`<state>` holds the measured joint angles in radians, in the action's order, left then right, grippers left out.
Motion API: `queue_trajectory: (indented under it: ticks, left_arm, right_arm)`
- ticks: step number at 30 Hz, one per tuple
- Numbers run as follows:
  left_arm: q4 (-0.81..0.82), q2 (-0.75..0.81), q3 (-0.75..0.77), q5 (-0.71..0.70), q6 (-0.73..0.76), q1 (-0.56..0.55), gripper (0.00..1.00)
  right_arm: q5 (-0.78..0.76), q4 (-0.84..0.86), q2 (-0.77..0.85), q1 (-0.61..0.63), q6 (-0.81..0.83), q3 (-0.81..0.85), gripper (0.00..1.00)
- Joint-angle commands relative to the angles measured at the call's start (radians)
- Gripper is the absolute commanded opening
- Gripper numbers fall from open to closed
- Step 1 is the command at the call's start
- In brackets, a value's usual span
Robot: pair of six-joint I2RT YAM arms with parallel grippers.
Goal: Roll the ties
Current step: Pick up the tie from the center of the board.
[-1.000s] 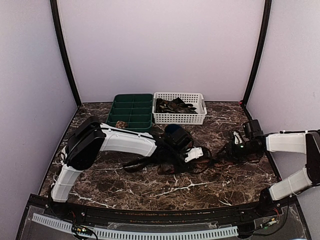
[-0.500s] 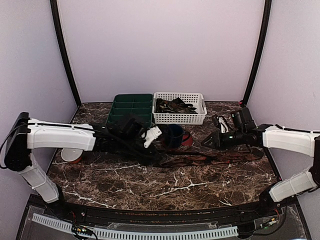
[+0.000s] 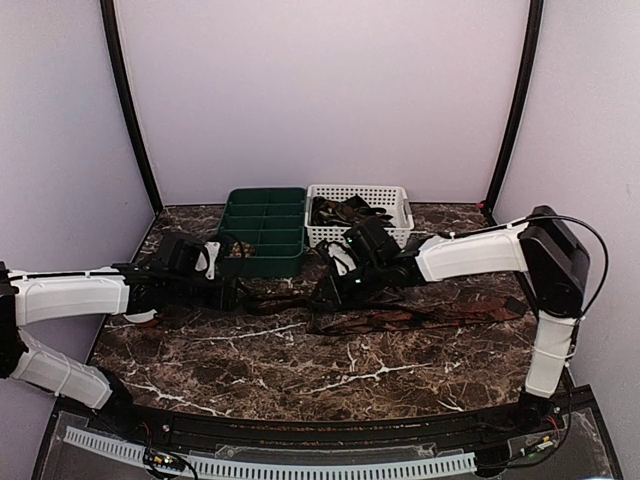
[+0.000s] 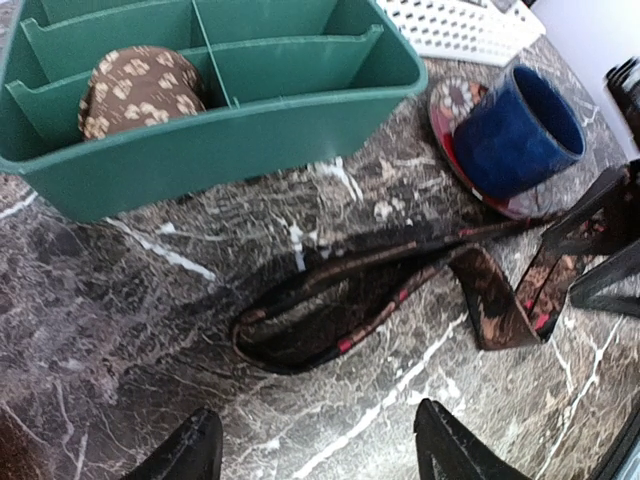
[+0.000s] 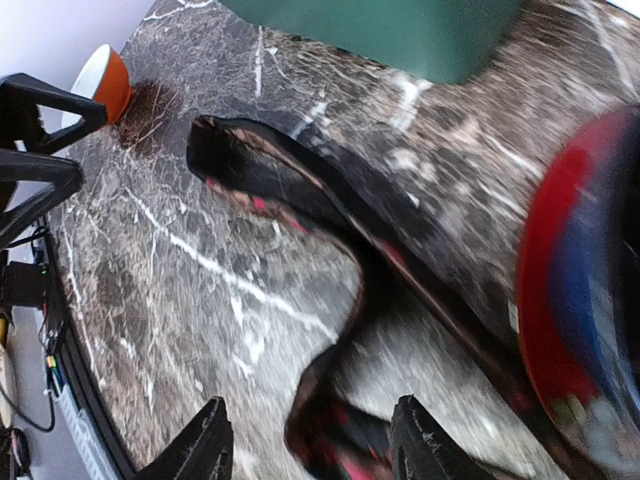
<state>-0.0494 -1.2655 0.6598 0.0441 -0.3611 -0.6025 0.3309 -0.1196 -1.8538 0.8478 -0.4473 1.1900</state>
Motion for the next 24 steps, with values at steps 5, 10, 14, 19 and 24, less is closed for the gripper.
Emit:
queue_trajectory:
  ticks: [5,10,14,19,24]
  left_arm:
    - [0.019,0.025,0.012,0.016,-0.036,0.051,0.68]
    - [0.016,0.018,0.028,0.023,-0.037,0.075,0.68]
    - [0.008,0.007,0.037,0.023,-0.033,0.089,0.68]
    - [-0.005,-0.024,0.04,0.051,-0.046,0.128,0.68]
    - [-0.032,-0.074,0.052,0.066,-0.053,0.144,0.66]
  right_arm:
    - [-0.152,-0.073,-0.223,0.086,0.068,0.247,0.58]
    - [-0.171,-0.137,-0.319,0.111,0.099,0.355,0.59]
    - [-0.136,-0.109,-0.315,0.153,0.121,0.36,0.54]
    - [-0.16,-0.108,-0.306,0.241,0.208,0.349,0.51]
    - [-0.228,-0.146,-0.337,0.311,0.287,0.333,0.53]
